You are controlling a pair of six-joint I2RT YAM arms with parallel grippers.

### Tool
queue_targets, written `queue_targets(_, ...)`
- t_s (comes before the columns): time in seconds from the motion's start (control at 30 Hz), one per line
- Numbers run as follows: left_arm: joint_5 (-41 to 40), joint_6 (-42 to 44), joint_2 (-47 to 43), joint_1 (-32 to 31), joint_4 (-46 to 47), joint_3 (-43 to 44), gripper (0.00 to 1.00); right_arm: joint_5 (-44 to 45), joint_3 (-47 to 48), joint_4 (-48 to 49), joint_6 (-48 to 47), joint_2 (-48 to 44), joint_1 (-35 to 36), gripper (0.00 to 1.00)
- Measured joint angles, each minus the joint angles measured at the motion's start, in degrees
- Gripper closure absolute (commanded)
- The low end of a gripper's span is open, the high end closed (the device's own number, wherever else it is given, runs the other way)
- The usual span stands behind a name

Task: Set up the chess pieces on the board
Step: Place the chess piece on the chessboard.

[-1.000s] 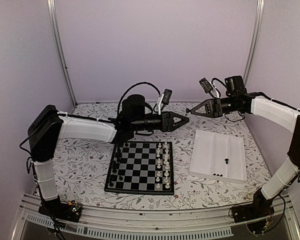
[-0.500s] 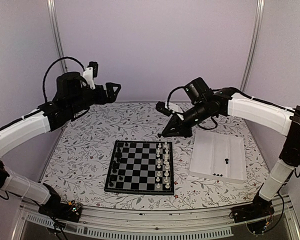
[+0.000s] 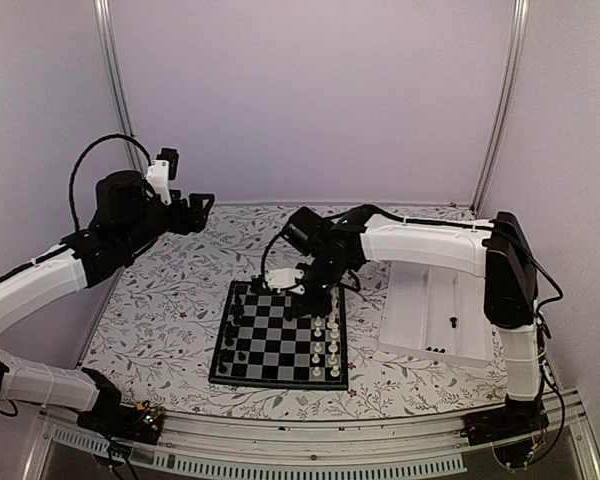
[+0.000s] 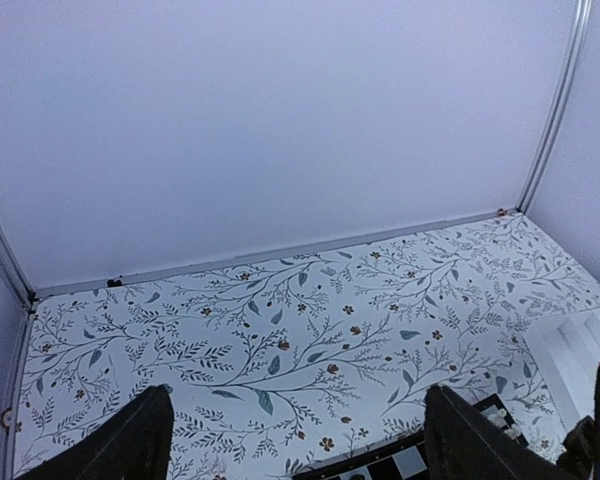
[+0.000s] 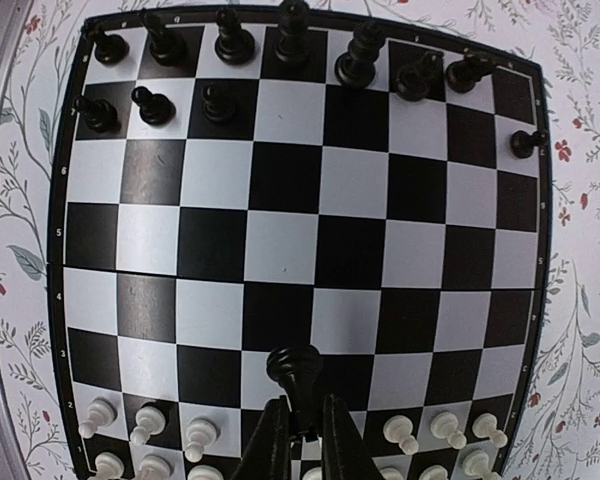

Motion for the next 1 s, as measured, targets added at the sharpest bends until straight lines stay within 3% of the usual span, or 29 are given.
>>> queue_targets(0.23, 1.44, 0.81, 0.31, 0.42, -0.55, 0.39, 0.12, 3.85, 2.27, -2.73, -0.85, 5.44, 2.21, 0.93)
queue_targets(0.7, 4.94, 0.52, 0.61, 1.03, -0.94, 0.9, 0.16, 5.03, 9.05, -5.18, -0.87, 9.2, 2.54, 0.69)
queue_targets(0.8, 5.35, 0.61, 1.25, 1.05, -1.27, 1.2, 0.2, 5.03, 9.07, -5.86, -0.85, 9.29, 2.54, 0.65)
queue_targets(0.9, 6.43, 1.64, 2.82, 1.07, -2.99, 2.64, 0.31, 5.16, 8.28, -5.99, -0.85, 8.79, 2.43, 0.58)
queue_targets(1.0, 9.42, 3.48, 6.58, 0.85, -7.45, 7.02, 0.36, 5.31, 2.8, -5.38, -0.98, 4.83, 1.51, 0.49)
